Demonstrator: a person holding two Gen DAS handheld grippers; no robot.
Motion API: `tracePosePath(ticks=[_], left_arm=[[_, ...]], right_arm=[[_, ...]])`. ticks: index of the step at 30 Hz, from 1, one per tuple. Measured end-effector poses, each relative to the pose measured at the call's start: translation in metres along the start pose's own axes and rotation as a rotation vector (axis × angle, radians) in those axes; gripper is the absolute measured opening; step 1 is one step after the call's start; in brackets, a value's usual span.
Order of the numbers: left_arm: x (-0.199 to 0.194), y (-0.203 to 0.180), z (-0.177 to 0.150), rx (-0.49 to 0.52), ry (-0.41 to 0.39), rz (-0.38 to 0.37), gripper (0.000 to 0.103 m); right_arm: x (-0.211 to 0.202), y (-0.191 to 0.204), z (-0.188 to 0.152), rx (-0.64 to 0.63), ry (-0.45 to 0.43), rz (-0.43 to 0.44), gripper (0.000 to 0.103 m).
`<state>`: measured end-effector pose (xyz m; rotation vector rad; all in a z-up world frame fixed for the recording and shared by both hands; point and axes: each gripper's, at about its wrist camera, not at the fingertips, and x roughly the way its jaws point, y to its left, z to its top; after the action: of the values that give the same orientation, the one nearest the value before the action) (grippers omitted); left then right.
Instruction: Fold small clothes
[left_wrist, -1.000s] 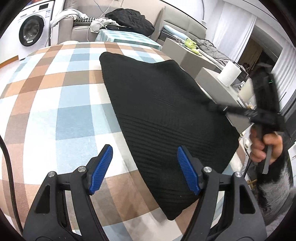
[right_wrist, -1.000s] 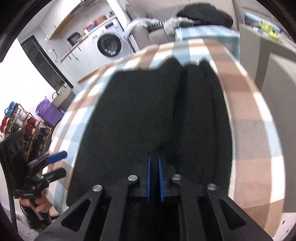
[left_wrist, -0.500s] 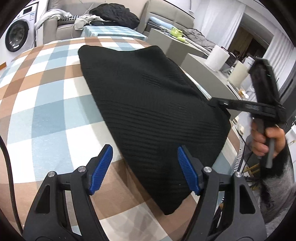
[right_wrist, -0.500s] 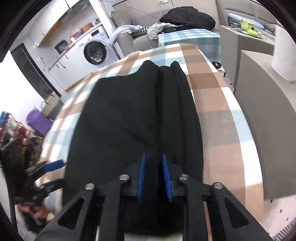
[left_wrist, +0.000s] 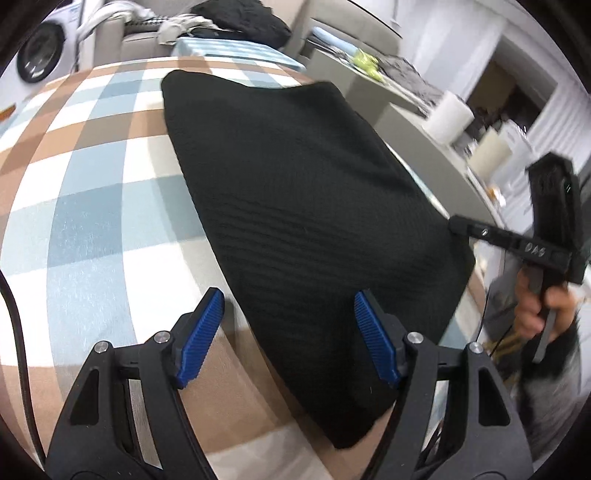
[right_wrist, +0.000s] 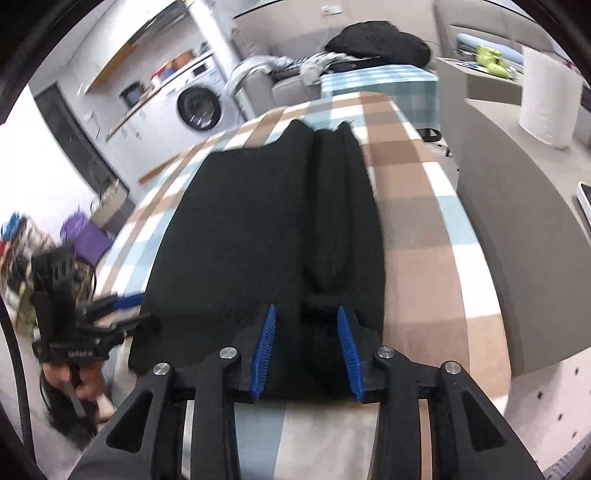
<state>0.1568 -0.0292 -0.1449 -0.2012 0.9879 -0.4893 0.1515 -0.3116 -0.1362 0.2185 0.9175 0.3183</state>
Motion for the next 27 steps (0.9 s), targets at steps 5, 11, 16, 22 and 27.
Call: tracePosePath(ticks=[5, 11, 16, 22, 27], left_arm=[[0.013, 0.005, 0.018, -0.051, -0.035, 0.003, 0.065], [0.018, 0.010, 0.027, -0.067, -0.054, 0.031, 0.020], [-0.005, 0.034, 0.017, -0.082, -0.087, 0.100, 0.016], [-0.034, 0.063, 0.002, -0.126, -0.105, 0.162, 0.015], [-0.043, 0.072, 0.002, -0.164, -0.115, 0.156, 0.022]], right_arm=[[0.016, -0.003, 0.014, 0.031, -0.025, -0.052, 0.047], [0.036, 0.000, 0.009, 0.046, 0.017, -0.040, 0.039], [0.045, 0.021, 0.004, 0.026, 0.037, 0.022, 0.038], [0.058, 0.069, -0.007, -0.058, 0.096, 0.141, 0.038], [0.048, 0.075, 0.007, -0.081, 0.058, 0.146, 0.038]])
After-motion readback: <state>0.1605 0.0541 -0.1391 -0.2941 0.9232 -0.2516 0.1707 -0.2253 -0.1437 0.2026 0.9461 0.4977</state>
